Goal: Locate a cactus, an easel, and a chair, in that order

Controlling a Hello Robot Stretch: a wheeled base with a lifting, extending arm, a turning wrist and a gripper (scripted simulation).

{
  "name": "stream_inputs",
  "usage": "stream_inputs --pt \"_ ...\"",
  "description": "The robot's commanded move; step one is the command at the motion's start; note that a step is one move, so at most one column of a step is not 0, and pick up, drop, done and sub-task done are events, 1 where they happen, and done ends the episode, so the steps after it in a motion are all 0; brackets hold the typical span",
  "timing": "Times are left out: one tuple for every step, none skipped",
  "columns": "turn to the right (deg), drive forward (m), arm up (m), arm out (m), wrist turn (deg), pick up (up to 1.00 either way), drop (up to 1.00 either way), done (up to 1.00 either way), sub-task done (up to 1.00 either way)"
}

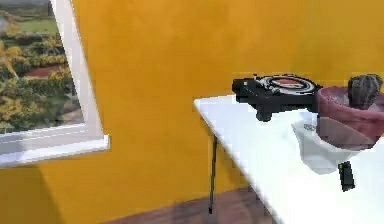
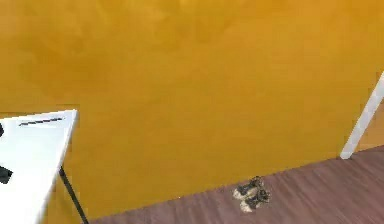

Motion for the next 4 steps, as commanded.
stream_inputs --pt "-45.0 0.00 0.00 0.00 0.0 0.00 0.00 0.00 0.00" --pt "-42.0 0.00 0.00 0.00 0.0 0.00 0.00 0.00 0.00" --pt "0.0 0.45 0.00 0.00 0.0 0.00 0.00 0.00 0.00" --pt "-18.0 0.00 0.00 0.00 0.0 0.00 0.00 0.00 0.00"
